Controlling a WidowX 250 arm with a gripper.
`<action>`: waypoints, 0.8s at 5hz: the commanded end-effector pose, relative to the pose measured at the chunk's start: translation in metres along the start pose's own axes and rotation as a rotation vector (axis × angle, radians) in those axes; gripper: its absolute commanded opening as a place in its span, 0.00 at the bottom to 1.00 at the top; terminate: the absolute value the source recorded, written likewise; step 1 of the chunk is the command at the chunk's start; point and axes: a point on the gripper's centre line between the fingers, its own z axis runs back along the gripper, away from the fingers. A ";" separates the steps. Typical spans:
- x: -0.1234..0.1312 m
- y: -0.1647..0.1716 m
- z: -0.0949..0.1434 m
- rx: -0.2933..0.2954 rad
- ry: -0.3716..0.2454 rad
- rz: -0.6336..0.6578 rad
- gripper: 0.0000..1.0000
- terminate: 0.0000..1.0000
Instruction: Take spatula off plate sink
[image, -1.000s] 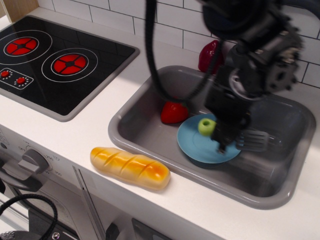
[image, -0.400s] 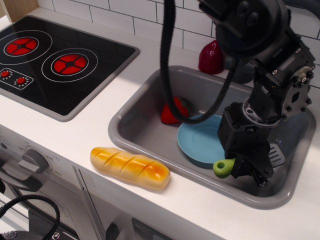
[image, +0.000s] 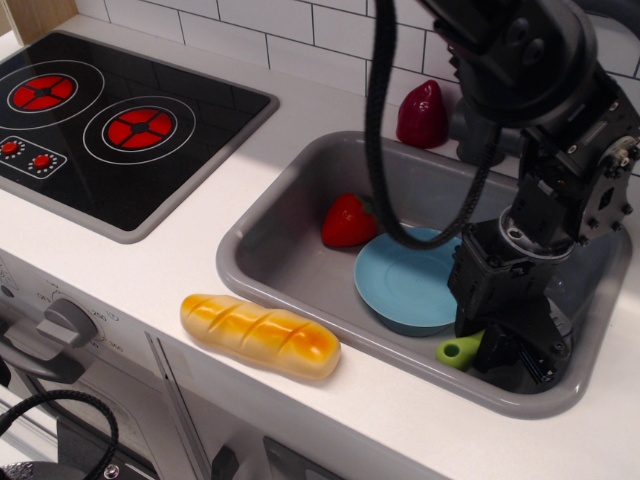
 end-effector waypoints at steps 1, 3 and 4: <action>-0.012 -0.003 0.015 0.007 -0.001 -0.041 1.00 0.00; -0.008 -0.007 0.045 0.055 0.099 -0.120 1.00 0.00; -0.009 -0.015 0.071 0.049 0.175 -0.244 1.00 0.00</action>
